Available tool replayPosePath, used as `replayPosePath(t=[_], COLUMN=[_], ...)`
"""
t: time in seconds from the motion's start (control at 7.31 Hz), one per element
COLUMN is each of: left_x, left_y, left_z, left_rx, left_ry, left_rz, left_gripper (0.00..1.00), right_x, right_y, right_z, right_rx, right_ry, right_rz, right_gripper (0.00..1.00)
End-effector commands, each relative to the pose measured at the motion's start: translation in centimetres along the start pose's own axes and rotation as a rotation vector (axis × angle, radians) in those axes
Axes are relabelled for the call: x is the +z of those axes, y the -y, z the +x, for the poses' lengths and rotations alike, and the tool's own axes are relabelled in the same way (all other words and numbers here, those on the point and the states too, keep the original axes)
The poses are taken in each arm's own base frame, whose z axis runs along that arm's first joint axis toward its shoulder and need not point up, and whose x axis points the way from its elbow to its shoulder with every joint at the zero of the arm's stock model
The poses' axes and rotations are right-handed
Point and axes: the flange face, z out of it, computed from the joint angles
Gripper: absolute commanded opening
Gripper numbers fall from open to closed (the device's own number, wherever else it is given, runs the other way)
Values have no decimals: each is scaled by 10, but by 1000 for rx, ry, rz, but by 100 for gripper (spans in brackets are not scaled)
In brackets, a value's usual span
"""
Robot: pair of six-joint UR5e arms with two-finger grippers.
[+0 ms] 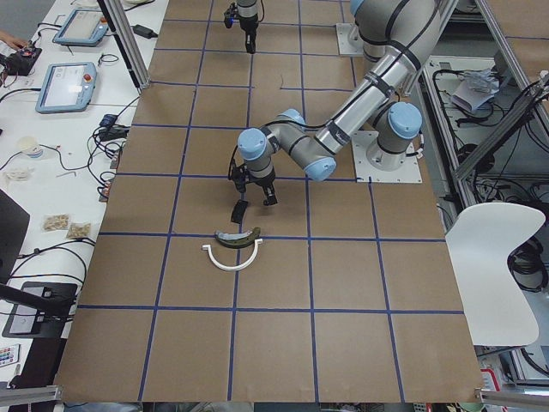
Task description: Place bearing gear from tray to pile
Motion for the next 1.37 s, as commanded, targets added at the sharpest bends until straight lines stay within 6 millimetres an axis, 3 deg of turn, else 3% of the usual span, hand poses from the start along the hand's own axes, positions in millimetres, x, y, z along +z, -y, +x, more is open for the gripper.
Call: replayPosePath(t=[0.0, 0.41, 0.55, 0.68, 0.82, 0.96, 1.23], left_x=[-24, -44, -40, -44, -35, -39, -41], left_y=[-7, -23, -21, -23, -20, -25, -33], left_z=[42, 112, 110, 119, 124, 148, 177], left_rx=[59, 79, 76, 44, 33, 72, 95], left_ry=[13, 39, 39, 41, 27, -5, 10], left_rz=[34, 77, 74, 82, 69, 83, 89], left_gripper=[100, 100, 100, 100, 99, 98, 98], right_x=[34, 40, 41, 45, 46, 46, 45], right_y=[-19, -21, -22, -20, -19, -19, -18], right_z=[-57, -58, -61, -61, -61, -61, -61], right_rx=[14, 13, 4, -2, -4, -3, -3], right_ry=[25, 27, 32, 33, 31, 25, 27], right_rz=[62, 51, 48, 49, 53, 57, 61], right_gripper=[30, 31, 31, 37, 57, 78, 79])
